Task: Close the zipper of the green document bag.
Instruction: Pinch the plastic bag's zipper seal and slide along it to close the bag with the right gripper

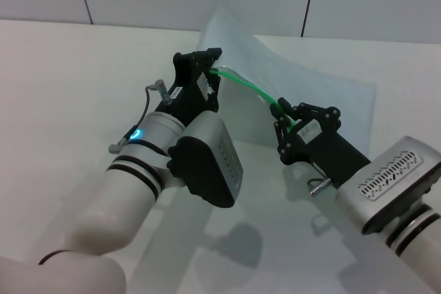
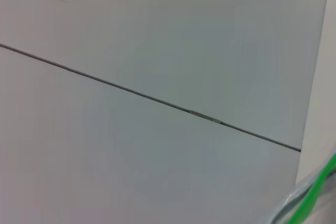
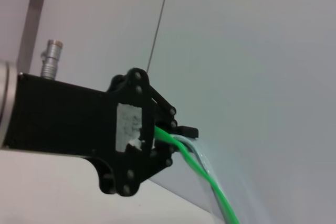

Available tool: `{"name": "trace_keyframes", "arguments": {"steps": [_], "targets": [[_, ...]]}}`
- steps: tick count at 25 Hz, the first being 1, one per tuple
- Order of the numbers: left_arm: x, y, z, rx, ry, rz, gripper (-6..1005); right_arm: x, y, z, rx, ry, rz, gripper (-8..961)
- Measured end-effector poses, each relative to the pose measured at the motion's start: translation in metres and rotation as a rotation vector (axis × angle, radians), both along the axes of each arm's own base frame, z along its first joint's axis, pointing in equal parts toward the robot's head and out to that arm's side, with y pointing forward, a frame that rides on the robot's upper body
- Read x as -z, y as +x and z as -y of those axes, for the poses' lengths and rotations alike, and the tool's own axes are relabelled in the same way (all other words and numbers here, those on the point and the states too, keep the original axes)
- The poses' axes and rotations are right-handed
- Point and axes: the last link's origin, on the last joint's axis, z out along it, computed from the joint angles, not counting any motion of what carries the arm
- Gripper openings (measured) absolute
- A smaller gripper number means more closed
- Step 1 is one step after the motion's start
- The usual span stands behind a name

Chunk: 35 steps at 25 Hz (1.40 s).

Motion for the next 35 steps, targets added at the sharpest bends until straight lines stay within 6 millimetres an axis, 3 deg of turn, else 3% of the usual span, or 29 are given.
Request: {"name": "trace_keyframes", "arguments": {"steps": [35], "targets": [[0.001, 0.001, 0.001, 0.009, -0.010, 0.005, 73, -0.014, 0.038, -0.006, 0.126, 0.053, 0.040, 81]]}}
